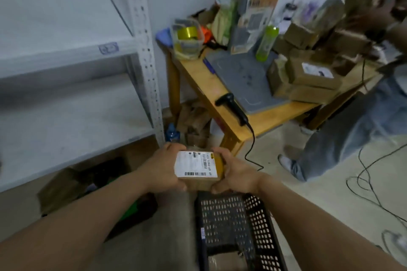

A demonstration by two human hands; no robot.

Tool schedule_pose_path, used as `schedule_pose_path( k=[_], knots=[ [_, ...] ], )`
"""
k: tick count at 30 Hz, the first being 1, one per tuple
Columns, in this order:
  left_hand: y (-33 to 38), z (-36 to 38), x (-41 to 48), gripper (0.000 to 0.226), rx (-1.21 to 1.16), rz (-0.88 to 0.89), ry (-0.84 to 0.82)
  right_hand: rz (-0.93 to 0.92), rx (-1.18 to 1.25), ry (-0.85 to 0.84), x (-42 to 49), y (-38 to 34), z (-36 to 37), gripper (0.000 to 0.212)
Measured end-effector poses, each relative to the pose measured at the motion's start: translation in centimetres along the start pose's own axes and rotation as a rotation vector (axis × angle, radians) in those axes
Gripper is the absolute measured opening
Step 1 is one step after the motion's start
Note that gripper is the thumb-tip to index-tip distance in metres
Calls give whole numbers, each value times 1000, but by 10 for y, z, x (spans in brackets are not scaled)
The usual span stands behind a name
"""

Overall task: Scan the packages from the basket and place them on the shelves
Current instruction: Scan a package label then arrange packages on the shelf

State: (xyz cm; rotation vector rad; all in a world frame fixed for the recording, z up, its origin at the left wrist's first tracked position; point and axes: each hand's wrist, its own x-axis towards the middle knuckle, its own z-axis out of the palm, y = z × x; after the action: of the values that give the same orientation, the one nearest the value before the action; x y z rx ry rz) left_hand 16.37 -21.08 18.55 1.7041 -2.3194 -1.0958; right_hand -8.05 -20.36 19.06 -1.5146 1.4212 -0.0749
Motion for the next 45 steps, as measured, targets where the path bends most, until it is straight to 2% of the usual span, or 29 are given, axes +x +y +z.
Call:
schedule_pose_path(
  k=[2, 4, 6, 9, 12, 14, 17, 21, 25, 26, 29, 31, 34, 36, 39, 42, 43, 45],
  knots=[
    [-11, -33, -19, 100, -138, -58, -23, 11, 116, -40, -3, -35, -2, 111],
    [-23, -61, -40, 90, -287, -94, -72, 38, 288, -62, -5, -67, 0, 110],
    [-31, -85, -64, 75, -418, -126, -132, 51, 435, -68, -7, -97, 7, 98],
    [-49, -109, -93, 76, -589, -160, -138, 30, 511, -92, -7, -130, 23, 78],
    [-67, -124, -107, 92, -467, -154, -28, 18, 635, -145, 0, -152, 36, 76],
    [-71, -128, -111, 105, -372, -138, 68, 11, 740, -186, 7, -164, 42, 67],
    [-71, -130, -110, 102, -275, -73, 118, -19, 748, -166, 21, -178, 38, 59],
    [-66, -144, -97, 78, -498, -133, 8, -96, 660, -216, 38, -185, 14, 74],
    [-57, -147, -69, 98, -685, -254, -21, -164, 558, -307, 49, -195, -13, 70],
    [-55, -146, -61, 97, -737, -275, -39, -162, 554, -322, 52, -196, -20, 72],
    [-42, -138, -30, 71, -771, -313, -53, -101, 525, -217, 69, -187, -41, 72],
    [-31, -130, -7, 56, -805, -379, 19, -24, 414, -6, 85, -170, -57, 65],
    [-20, -115, 27, 55, -918, -462, 125, 142, 197, 382, 112, -127, -82, 44],
    [-14, -104, 48, 56, -962, -480, 134, 218, 59, 515, 127, -96, -100, 29],
    [-4, -92, 75, 54, -1012, -515, 169, 289, -38, 553, 145, -57, -123, 30],
    [1, -84, 99, 56, -1052, -569, 207, 360, -123, 559, 161, -28, -138, 59],
    [3, -81, 105, 58, -1065, -583, 219, 384, -114, 536, 168, -19, -142, 61],
    [3, -77, 117, 63, -1090, -617, 253, 412, -85, 467, 182, -6, -148, 54]
  ],
)
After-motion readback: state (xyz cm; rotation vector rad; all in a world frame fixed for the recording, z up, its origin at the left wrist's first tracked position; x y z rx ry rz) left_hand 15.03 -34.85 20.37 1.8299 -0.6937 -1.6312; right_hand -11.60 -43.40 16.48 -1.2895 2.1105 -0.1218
